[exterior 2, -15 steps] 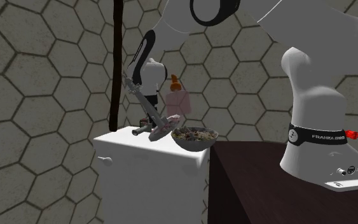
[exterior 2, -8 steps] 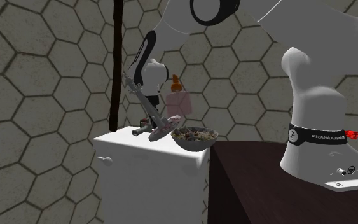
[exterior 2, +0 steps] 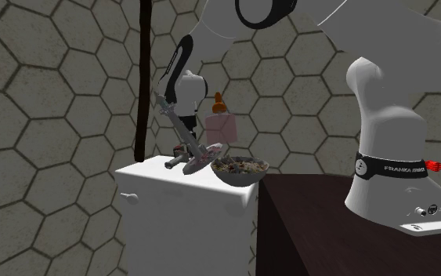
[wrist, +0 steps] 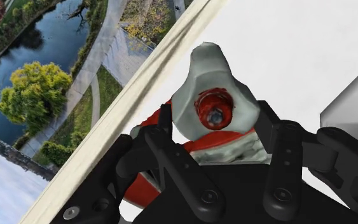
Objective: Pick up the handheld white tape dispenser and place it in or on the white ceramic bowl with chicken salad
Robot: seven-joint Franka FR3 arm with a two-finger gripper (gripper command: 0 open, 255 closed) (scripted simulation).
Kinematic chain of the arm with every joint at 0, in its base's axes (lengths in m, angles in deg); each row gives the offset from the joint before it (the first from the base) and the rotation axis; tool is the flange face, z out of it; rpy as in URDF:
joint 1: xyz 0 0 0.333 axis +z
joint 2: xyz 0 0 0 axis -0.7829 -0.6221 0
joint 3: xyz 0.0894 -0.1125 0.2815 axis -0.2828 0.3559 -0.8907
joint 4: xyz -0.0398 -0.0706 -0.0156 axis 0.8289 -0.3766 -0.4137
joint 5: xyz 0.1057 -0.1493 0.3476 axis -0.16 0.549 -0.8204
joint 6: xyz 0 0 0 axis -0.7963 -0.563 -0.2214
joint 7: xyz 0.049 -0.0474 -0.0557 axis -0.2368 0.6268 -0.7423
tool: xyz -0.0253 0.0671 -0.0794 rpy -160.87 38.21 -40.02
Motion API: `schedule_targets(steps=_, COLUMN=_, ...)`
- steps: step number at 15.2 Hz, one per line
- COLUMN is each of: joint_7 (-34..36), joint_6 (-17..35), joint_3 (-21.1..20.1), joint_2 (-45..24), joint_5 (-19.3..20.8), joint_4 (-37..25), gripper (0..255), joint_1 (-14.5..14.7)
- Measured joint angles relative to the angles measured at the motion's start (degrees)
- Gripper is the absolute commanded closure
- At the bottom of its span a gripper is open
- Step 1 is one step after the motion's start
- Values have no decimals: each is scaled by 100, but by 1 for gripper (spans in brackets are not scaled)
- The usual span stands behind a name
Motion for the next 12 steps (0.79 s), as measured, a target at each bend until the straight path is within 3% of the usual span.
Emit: schedule_targets(steps=12, joint_7=179, joint_6=-613, joint_3=382, joint_2=484, joint_5=378, joint_4=-76, gripper=255, joint_1=223)
